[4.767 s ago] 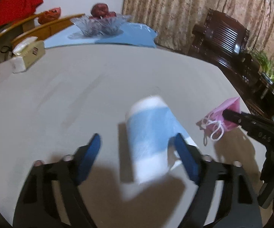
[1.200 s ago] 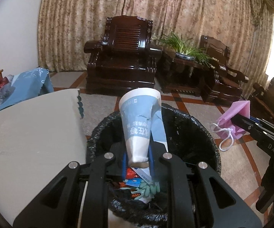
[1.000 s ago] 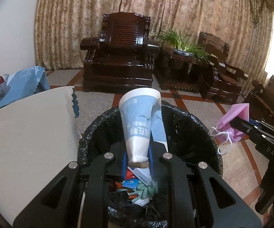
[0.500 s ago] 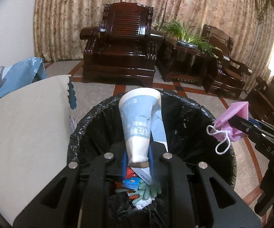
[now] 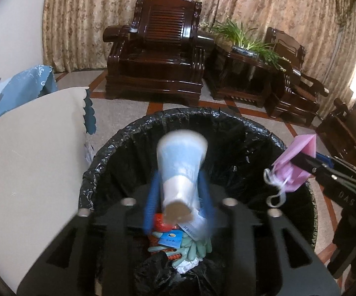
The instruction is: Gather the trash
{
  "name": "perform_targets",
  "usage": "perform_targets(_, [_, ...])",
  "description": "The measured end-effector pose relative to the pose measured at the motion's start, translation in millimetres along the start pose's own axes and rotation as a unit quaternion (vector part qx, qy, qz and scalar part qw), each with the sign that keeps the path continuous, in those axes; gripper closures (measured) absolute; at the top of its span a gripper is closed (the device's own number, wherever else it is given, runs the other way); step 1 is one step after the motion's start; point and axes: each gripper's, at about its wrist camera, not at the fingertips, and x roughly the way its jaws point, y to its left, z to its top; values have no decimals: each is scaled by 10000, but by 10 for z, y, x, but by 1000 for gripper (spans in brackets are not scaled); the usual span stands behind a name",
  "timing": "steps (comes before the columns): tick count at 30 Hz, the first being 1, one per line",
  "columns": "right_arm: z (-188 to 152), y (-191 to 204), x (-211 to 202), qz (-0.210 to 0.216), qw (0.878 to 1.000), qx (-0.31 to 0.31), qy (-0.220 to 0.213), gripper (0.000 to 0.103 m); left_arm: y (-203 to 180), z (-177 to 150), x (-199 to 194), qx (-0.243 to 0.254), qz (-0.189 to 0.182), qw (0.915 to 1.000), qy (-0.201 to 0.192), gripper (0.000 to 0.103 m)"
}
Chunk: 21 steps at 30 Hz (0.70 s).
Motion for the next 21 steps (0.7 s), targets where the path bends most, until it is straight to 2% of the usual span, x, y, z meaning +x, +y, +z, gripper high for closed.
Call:
perform_targets(1, [-5,6,3,-25,10000,2,7,57,5,1,-5,-8,-1,10000,-23,51])
perform_targets(2, [-13,-4,-1,-43,10000,12,1,50,14,1,-15,-31,-37,10000,-35,50])
perform_targets(4, [-17,-7,-22,-50,10000,49,-28,42,28,9,-25,-67,-43,10000,-43,38])
perform_targets(5, [-17,-12,-29,-68,9999,65,-43,29,39,14,-40,-93,-27,9999,-70,35])
perform_targets(6, [-16,-15,-46,-98,9999,86,-72,21,48,19,-55,-110,-12,9999,-93,32])
perform_targets(8, [-12,-17,-86,-87,9998,90,-126,16,67,31,-85,-128,15,9998,-119,27])
perform_targets(9, [-9,-9,-105,-103,9998,85,-140,8,74,36,-107,-133,38,9998,-144,23])
perform_targets(13, [7,14,-180,-134,9997,68,-198,6,116,69,-240,-116,194,9994,-260,13])
perform_targets(21, [95,107,-456,68,9993,-24,-379,6,192,123,-601,-112,332,9983,-458,9])
